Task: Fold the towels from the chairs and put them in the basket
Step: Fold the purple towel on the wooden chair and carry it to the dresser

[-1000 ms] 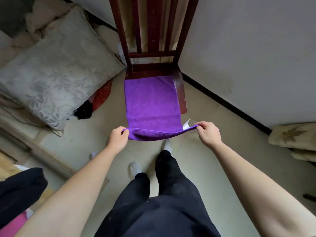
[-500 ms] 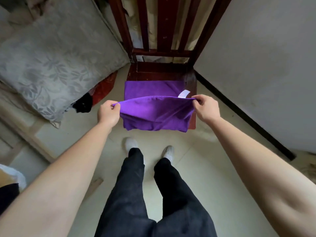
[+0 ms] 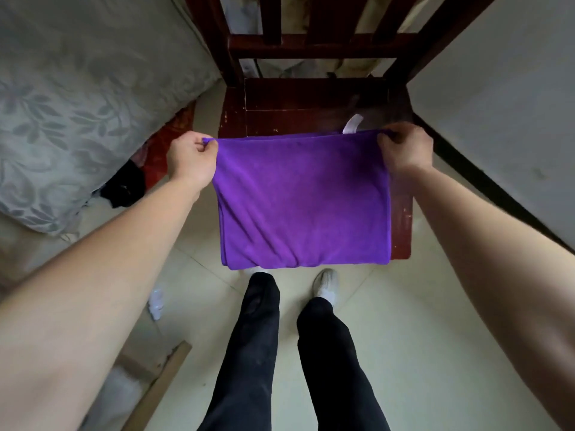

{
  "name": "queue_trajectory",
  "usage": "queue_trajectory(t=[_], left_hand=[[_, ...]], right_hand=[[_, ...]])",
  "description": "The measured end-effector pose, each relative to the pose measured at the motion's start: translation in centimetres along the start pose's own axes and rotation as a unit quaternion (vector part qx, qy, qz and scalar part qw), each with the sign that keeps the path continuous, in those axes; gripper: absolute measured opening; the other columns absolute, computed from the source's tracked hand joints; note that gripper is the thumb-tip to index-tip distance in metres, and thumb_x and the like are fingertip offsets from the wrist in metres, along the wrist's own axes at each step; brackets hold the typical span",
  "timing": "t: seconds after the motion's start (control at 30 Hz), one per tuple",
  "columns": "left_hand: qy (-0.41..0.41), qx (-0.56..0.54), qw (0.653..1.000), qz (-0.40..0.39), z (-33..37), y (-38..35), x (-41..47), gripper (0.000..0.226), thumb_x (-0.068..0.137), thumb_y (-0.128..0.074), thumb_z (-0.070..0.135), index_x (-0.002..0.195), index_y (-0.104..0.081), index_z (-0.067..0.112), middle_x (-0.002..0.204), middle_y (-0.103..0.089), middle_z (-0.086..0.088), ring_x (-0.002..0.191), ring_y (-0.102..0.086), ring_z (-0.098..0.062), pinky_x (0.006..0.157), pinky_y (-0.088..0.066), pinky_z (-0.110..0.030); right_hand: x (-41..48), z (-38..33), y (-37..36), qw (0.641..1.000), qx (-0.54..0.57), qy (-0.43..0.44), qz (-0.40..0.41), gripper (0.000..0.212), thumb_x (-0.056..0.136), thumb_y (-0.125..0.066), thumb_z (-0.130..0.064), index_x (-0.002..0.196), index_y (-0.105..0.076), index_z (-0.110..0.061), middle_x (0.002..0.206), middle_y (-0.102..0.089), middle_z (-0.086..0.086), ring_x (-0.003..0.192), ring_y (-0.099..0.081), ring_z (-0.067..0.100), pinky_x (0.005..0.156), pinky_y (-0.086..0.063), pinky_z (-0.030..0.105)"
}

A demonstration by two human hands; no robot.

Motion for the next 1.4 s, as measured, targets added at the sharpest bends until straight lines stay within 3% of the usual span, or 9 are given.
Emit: queue_trajectory(t=[0.23, 0.43, 0.57, 0.77, 0.9, 1.0, 1.13, 1.3, 1.4], left_hand=[[-0.077, 0.084, 0.993, -0.013, 1.0, -1.5, 1.8, 0.010, 0.088, -0.064, 0.023, 0.094, -0.071, 0.018, 0.077, -0.068, -0.002, 0.064, -0.056, -0.014, 0.067, -0.045, -0.025], [-0.204, 0.236, 0.949, -0.040, 3.3, -2.2, 0.5, 0.030, 0.087, -0.065, 0.025, 0.115, -0.067, 0.015, 0.117, -0.058, -0.014, 0.103, -0.060, -0.033, 0.087, -0.049, -0.039], [-0.244, 0.314, 0.915, -0.061, 3.7, -3.4, -0.3, 0.040, 0.091, -0.062, 0.024, 0.129, -0.058, 0.011, 0.122, -0.055, -0.019, 0.114, -0.053, -0.039, 0.089, -0.047, -0.047], [-0.235, 0.330, 0.912, -0.073, 4.4, -3.2, -1.4, 0.020, 0.091, -0.063, 0.015, 0.109, -0.069, 0.009, 0.108, -0.056, -0.019, 0.103, -0.056, -0.039, 0.083, -0.048, -0.046], [-0.223, 0.296, 0.928, -0.040, 6.0, 0.0, -4.0, 0.015, 0.089, -0.062, 0.015, 0.103, -0.069, 0.012, 0.113, -0.056, -0.016, 0.103, -0.057, -0.037, 0.083, -0.049, -0.044], [-0.229, 0.298, 0.926, -0.026, 7.3, 2.1, -6.6, 0.012, 0.090, -0.059, 0.015, 0.100, -0.067, 0.015, 0.108, -0.062, -0.015, 0.102, -0.058, -0.039, 0.083, -0.049, -0.046], [-0.241, 0.302, 0.922, -0.020, 8.7, 4.3, -10.3, 0.012, 0.092, -0.058, 0.015, 0.100, -0.066, 0.015, 0.103, -0.066, -0.013, 0.096, -0.059, -0.038, 0.079, -0.050, -0.046], [-0.237, 0.314, 0.919, -0.002, 9.1, 6.7, -13.5, 0.013, 0.092, -0.058, 0.013, 0.101, -0.067, 0.014, 0.102, -0.065, -0.012, 0.097, -0.059, -0.037, 0.076, -0.047, -0.044], [-0.244, 0.297, 0.922, 0.034, 10.8, 8.5, -15.1, 0.013, 0.092, -0.058, 0.013, 0.101, -0.067, 0.015, 0.103, -0.064, -0.013, 0.096, -0.060, -0.039, 0.076, -0.047, -0.046]], right_hand=[[2.2, -0.3, -1.0, 0.997, -0.076, 0.017, 0.007, 0.033, 0.094, -0.057, -0.029, 0.124, -0.068, -0.020, 0.126, -0.068, 0.013, 0.116, -0.062, 0.034, 0.093, -0.049, 0.035], [1.2, -1.9, -1.3, 0.966, -0.225, 0.123, -0.031, 0.041, 0.094, -0.056, -0.032, 0.133, -0.057, -0.020, 0.133, -0.054, 0.022, 0.105, -0.061, 0.046, 0.079, -0.051, 0.044], [1.3, -2.4, -1.3, 0.953, -0.262, 0.146, -0.041, 0.038, 0.092, -0.059, -0.029, 0.126, -0.063, -0.013, 0.132, -0.052, 0.022, 0.111, -0.058, 0.045, 0.081, -0.050, 0.045], [0.9, -2.6, -0.3, 0.968, -0.203, 0.132, -0.069, 0.025, 0.078, -0.068, -0.028, 0.101, -0.067, -0.019, 0.105, -0.071, 0.014, 0.096, -0.065, 0.038, 0.074, -0.050, 0.037], [-1.6, -3.3, 1.9, 0.969, -0.169, 0.127, -0.129, 0.044, 0.075, -0.069, -0.034, 0.119, -0.066, -0.026, 0.111, -0.072, 0.010, 0.104, -0.066, 0.033, 0.077, -0.048, 0.031], [-3.8, -3.3, 2.8, 0.956, -0.190, 0.138, -0.176, 0.039, 0.079, -0.066, -0.031, 0.117, -0.071, -0.026, 0.110, -0.073, 0.011, 0.103, -0.066, 0.033, 0.082, -0.053, 0.034], [-6.2, -3.3, 4.6, 0.956, -0.186, 0.160, -0.160, 0.029, 0.082, -0.066, -0.022, 0.109, -0.077, -0.021, 0.108, -0.075, 0.011, 0.104, -0.066, 0.034, 0.088, -0.054, 0.037], [-8.0, -2.6, 6.8, 0.970, -0.134, 0.162, -0.118, 0.020, 0.081, -0.072, -0.033, 0.098, -0.077, -0.024, 0.101, -0.074, 0.007, 0.099, -0.068, 0.028, 0.081, -0.052, 0.034], [-8.9, -3.8, 10.6, 0.981, -0.084, 0.169, -0.043, 0.017, 0.082, -0.071, -0.033, 0.096, -0.074, -0.023, 0.098, -0.074, 0.004, 0.094, -0.068, 0.026, 0.077, -0.052, 0.035]])
Point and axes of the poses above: each hand's wrist, its own x-axis towards the middle knuckle, its own y-axis out of the back of the hand, z = x × y, the point moved 10 cm from there along x, towards the middle knuckle
